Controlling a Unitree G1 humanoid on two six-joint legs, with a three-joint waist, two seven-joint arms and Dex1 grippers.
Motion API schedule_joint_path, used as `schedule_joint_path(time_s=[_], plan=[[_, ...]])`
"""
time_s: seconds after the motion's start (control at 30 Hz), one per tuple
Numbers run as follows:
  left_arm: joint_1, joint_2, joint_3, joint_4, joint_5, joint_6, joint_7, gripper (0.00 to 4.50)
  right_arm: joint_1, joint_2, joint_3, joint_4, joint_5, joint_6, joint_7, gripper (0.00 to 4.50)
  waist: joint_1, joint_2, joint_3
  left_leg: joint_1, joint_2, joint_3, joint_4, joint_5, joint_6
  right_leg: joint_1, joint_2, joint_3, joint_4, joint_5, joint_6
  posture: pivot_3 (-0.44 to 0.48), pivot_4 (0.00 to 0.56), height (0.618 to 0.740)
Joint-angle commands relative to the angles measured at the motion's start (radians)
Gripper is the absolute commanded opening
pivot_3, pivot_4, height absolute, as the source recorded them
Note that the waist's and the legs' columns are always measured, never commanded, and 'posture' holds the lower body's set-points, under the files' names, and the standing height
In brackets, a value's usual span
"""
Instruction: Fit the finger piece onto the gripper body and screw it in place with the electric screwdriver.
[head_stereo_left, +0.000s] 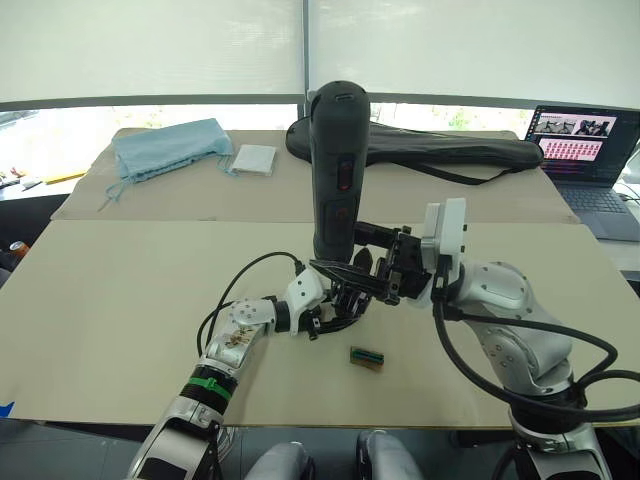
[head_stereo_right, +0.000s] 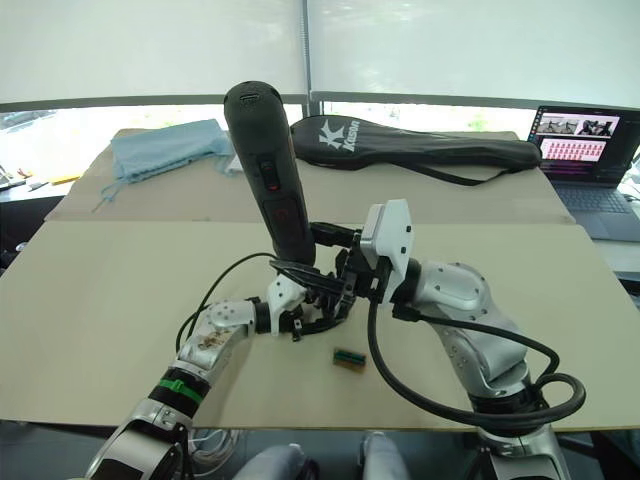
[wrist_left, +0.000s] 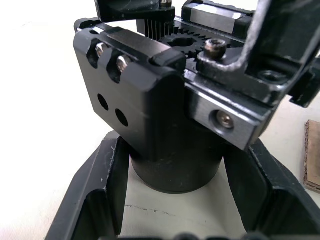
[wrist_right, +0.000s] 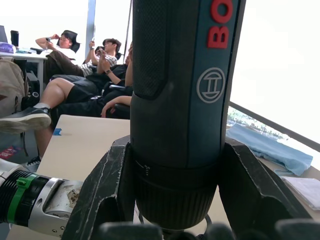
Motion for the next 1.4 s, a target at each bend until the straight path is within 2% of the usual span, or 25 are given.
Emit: schedule_joint_path(time_s=[0.03,1.4], plan=[[0.018,0.006,-0.023,0.025,0.022,0.034,0.003,2.26,-0.009,0.011,-0.013,-0.021,-0.005,-0.046,0.004,1.93,0.0,0.0,0.0,0.0,0.0,0.0,0.0,0.0,0.0,0.0,0.0,0.0,0.0,0.0,0.0,0.0,0.15,0.74],[0.021,0.006,-0.026,0.01,0.017,0.055,0.003,2.26,0.01,0.007,0.003,-0.014,-0.085,-0.035,0.003,1.93,0.0,0.0,0.0,0.0,0.0,0.0,0.0,0.0,0.0,0.0,0.0,0.0,0.0,0.0,0.0,0.0,0.15,0.74]])
